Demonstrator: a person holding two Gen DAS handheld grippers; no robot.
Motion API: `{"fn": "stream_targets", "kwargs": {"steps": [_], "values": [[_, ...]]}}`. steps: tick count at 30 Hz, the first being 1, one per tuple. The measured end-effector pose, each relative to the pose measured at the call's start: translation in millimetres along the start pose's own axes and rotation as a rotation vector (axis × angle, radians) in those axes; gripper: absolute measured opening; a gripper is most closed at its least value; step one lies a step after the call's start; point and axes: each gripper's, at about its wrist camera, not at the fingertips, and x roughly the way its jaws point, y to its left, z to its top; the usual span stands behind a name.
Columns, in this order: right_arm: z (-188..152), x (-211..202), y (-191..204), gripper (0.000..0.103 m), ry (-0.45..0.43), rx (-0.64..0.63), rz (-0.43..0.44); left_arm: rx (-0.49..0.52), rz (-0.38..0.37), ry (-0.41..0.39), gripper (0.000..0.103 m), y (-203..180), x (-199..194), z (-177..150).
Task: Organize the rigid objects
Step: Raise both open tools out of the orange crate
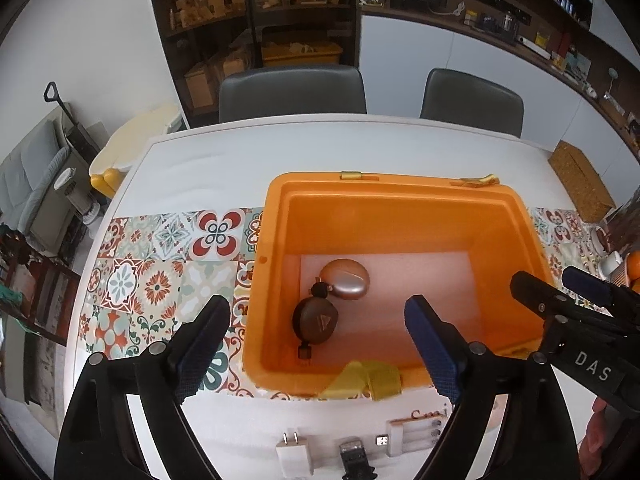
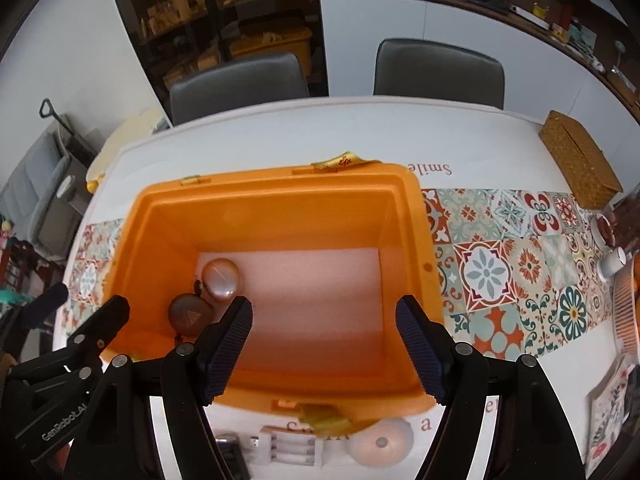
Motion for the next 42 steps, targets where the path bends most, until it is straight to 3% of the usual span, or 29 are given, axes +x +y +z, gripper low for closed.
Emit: {"fn": "stream_targets", "kwargs": {"steps": [11,23,34,42], "values": [[-28.7,-39.7,1.9,0.074,-0.078,0.014,0.029,-0.034,-0.013,-0.036,0.09,11.8,-31.3,-27.9],[-61.8,-54.4,-10.9,0.074,-0.117,0.037,0.048,-0.073,-0.017,-0.061,0.09,13.1,-49.9,-64.5],[-91.4,-50.1,-25.7,0.075,-0.121,0.044,0.035,-0.087,-0.06,-0.023,0.09,-2.4,-40.1,-95.9],[-111.1,-39.7,-33.7,0.078,-0.12,0.029,0.026,-0.078,-0.044,-0.014,0.09,-14.7,-29.6,-114.6]]}}
